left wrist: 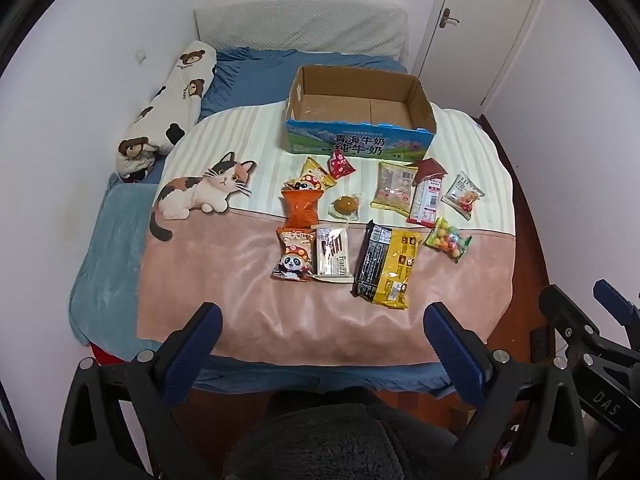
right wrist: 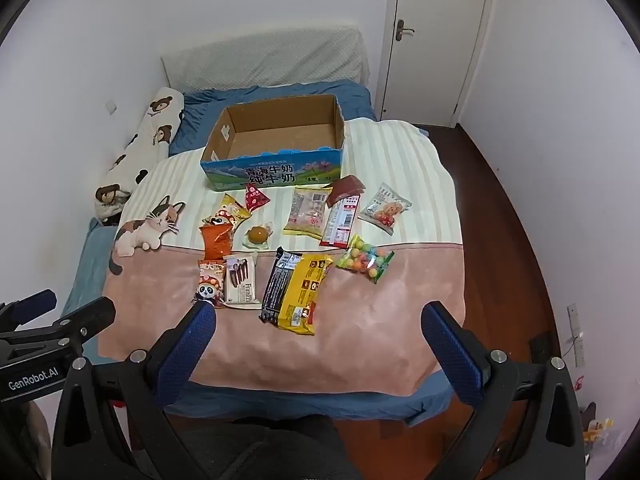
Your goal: Organize snacks
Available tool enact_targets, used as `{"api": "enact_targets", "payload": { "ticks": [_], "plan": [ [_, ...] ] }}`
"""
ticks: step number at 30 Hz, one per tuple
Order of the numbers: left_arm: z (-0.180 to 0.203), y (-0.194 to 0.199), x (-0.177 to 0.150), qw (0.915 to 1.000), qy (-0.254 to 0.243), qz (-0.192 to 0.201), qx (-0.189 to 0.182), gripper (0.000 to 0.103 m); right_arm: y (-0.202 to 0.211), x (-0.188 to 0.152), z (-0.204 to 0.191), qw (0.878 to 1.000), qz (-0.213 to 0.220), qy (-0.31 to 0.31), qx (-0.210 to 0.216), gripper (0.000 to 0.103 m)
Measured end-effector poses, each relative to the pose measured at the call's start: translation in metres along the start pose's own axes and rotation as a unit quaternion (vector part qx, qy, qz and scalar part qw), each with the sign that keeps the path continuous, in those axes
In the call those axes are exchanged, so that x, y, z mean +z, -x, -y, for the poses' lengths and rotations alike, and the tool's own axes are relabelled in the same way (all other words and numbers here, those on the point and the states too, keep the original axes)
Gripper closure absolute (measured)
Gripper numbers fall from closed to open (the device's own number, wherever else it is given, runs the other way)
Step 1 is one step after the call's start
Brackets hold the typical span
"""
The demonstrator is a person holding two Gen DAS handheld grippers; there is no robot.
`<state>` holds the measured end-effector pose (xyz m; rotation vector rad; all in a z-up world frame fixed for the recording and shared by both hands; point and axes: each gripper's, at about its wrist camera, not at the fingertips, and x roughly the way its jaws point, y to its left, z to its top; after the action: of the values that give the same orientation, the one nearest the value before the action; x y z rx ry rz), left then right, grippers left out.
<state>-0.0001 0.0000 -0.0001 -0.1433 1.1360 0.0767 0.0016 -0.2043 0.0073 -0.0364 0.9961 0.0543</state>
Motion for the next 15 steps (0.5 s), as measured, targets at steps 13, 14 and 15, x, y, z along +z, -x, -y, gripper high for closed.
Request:
{"api": "enact_targets", "payload": {
  "ticks": [13,14,15],
  "plan": [
    [0.0053,0.0015,0.0065,1.0,-0.002,0.004,0.0,0.0,0.0017,-0.0001,-0.0002,1.0,0.006,-0.004,-0.002,0.0],
    [0.0057,0.001,0.0073,1.0,-0.003,0.004,0.001,0.0,0.0016,-0.0002,-0.0004,1.0,0.006,-0.003,-0.003,0.0],
    [0.0062,0.0006,0.0082,1.0,-0.004,0.004,0.001,0.0,0.0035,0.0029,-0.0018,1.0,0.006,-0.003,-0.004,0.0]
  ]
}}
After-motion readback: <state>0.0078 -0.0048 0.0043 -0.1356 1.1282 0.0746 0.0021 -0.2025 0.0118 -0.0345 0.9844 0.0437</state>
